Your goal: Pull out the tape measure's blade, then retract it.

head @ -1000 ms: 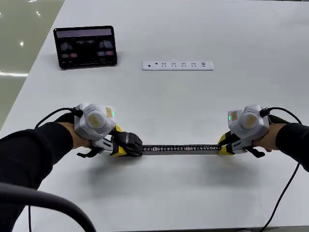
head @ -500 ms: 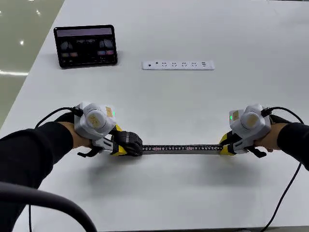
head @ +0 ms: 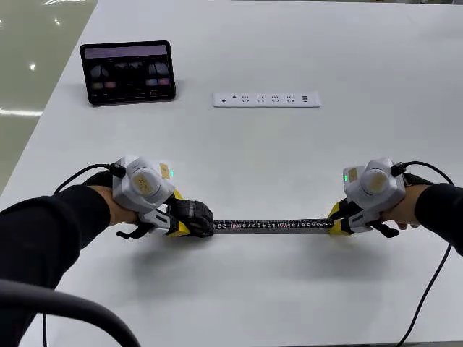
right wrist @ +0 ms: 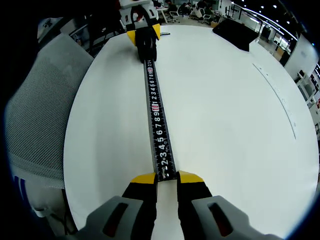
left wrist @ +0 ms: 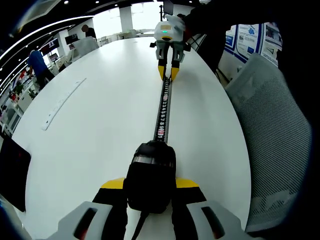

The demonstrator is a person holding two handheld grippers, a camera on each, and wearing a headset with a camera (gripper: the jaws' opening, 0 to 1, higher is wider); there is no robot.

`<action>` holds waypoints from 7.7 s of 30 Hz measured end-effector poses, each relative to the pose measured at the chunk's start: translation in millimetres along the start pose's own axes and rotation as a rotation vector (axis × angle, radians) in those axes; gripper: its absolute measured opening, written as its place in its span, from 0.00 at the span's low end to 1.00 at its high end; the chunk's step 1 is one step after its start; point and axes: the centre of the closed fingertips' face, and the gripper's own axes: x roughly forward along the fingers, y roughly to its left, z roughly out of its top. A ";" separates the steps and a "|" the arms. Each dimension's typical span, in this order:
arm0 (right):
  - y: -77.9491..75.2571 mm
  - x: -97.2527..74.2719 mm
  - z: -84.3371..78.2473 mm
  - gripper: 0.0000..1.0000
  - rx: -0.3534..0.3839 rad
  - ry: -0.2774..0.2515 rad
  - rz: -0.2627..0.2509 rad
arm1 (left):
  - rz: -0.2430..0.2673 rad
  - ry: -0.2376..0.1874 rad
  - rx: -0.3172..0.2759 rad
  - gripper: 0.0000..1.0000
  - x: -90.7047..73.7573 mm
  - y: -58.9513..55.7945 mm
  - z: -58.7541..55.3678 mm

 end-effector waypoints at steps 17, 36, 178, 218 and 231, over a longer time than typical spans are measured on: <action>-23.3 -22.5 19.3 0.26 0.131 -0.108 -0.130 | 0.089 -0.107 -0.150 0.54 -25.9 22.4 12.6; 4.4 -88.2 1.0 0.66 0.256 -0.266 -0.335 | 0.326 -0.346 -0.468 1.00 -111.2 29.3 -36.3; -11.0 -54.5 17.8 0.98 0.056 -0.187 -0.179 | 0.740 -0.383 -0.795 1.00 -34.3 10.0 -6.0; -10.4 0.6 -0.9 0.17 -0.087 0.025 0.013 | 0.798 -0.451 -0.818 0.98 -9.7 10.4 -2.0; -8.8 4.3 -3.8 0.11 -0.141 0.099 0.015 | 0.783 -0.457 -0.927 0.83 -4.3 16.4 -3.1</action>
